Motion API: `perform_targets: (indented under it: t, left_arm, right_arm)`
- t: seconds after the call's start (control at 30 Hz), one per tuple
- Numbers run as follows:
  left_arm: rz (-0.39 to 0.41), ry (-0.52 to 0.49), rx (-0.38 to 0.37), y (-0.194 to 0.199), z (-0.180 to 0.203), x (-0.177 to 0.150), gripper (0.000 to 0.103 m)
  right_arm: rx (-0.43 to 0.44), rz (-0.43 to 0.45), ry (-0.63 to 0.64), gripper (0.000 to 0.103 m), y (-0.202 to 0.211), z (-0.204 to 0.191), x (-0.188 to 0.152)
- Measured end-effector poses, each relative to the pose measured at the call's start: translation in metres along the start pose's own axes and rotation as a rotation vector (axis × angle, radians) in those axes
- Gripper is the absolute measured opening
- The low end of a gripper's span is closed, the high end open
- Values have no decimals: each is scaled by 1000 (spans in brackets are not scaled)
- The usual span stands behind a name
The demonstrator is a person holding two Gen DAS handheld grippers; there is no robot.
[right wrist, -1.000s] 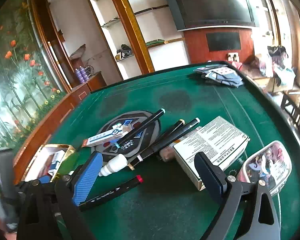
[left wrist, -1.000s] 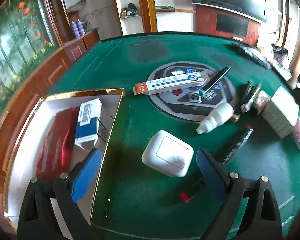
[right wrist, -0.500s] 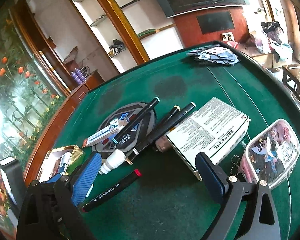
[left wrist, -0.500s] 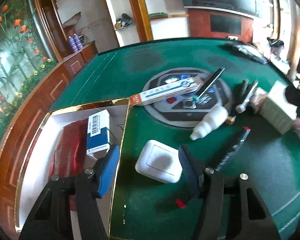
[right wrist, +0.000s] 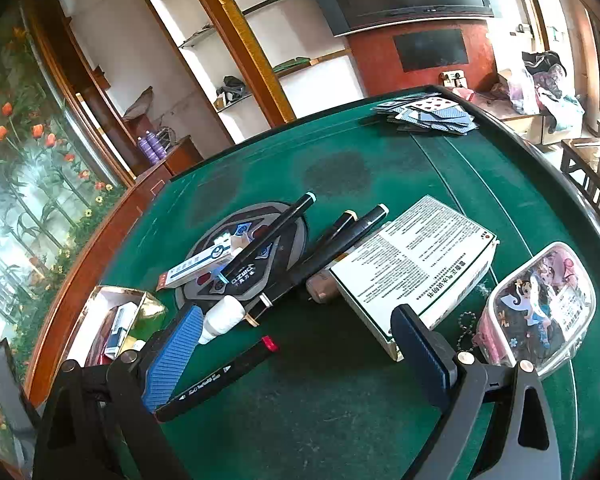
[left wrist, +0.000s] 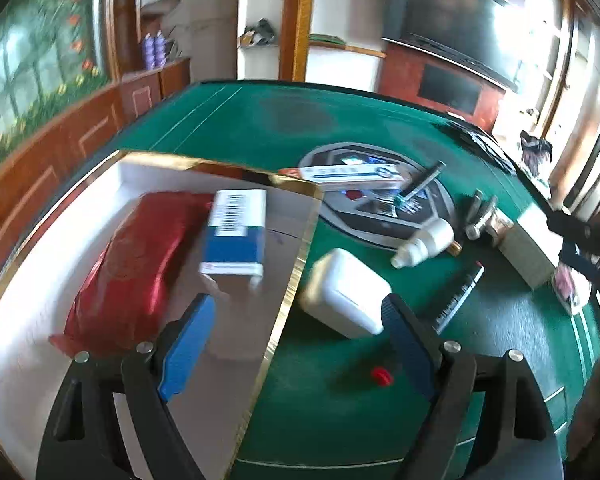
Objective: Organize objects
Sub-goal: 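Move the left gripper to the white square case and grasp it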
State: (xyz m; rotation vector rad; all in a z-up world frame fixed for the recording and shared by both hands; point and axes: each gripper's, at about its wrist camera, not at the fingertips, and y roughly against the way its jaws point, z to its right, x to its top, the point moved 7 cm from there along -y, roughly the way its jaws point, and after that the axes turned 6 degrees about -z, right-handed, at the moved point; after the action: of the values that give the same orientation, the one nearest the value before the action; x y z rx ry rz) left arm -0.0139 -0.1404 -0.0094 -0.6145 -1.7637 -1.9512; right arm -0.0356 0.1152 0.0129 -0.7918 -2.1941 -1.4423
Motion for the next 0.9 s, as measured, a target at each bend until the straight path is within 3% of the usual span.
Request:
perform_targets:
  t: [0.17, 0.3, 0.37, 0.4, 0.53, 0.7, 0.8, 0.9]
  left_arm:
    - [-2, -93, -5, 6, 21, -8, 84]
    - [106, -168, -170, 43, 51, -15, 84]
    - [66, -193, -283, 46, 64, -21, 84]
    - [31, -194, -304, 41, 64, -24, 84]
    - [-83, -117, -294, 8, 45, -32, 84]
    - [-33, -68, -254, 0, 37, -10, 84]
    - [23, -60, -159, -9, 32, 6, 84]
    - [18, -51, -147, -18, 34, 13, 84]
  right_arm:
    - [-6, -19, 1, 98, -5, -1, -2]
    - [-14, -18, -3, 97, -5, 1, -2]
    - [-16, -19, -2, 97, -5, 1, -2]
    - [-17, -19, 0, 97, -6, 2, -2]
    - [-14, -20, -4, 98, -7, 3, -3]
    - [-18, -20, -1, 98, -7, 2, -2]
    - [-20, -19, 1, 98, -7, 1, -2]
    - [-25, -19, 5, 98, -6, 0, -3]
